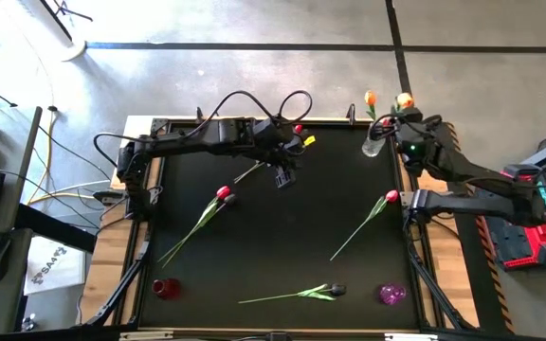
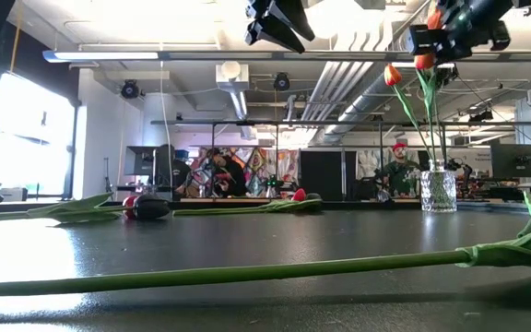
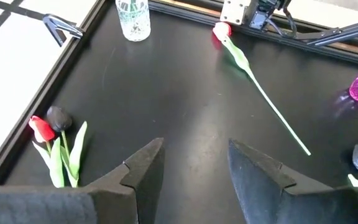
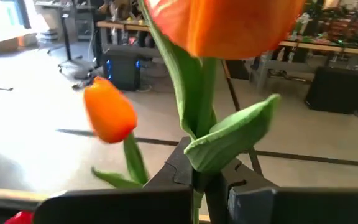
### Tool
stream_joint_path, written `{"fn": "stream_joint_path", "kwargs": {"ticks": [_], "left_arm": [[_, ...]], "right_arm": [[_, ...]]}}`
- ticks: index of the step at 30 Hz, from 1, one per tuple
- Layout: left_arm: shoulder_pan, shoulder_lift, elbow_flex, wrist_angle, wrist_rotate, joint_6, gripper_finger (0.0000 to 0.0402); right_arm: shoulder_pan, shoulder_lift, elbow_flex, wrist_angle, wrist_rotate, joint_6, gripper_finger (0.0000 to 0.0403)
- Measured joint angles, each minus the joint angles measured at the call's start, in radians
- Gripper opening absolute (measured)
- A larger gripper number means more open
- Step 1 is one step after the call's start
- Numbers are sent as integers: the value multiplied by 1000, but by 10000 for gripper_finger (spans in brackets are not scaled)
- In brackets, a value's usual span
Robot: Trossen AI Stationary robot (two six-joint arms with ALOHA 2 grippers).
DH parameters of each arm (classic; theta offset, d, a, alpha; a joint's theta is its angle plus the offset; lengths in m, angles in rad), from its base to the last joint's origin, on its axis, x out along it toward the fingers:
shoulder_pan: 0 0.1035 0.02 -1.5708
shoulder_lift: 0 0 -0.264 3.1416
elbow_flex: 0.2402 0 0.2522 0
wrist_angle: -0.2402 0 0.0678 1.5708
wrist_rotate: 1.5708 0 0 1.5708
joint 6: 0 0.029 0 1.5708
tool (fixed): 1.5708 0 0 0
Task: Sort flowers into vase by color
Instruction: Put the orange tulip into the transparent flower vase
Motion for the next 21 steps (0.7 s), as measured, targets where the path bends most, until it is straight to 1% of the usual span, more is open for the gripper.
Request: {"fn": "stream_joint_path", "kwargs": {"ticks": [3,10,14,21], "left_arm": [[0,0,0,-2,1,-1,165],[-1,0,0,-7,2,-17,165],[1,0,0,-6,-10,-17,165],[2,0,0,-2,-25,-17,165]], "right_arm": [[-10,1,6,40,0,-29,0],[-13,-1,87,18,-1,-102,0],[-14,0,98,-54,-18,-46,0],[-13,0,98,-232,-29,133,0]]}}
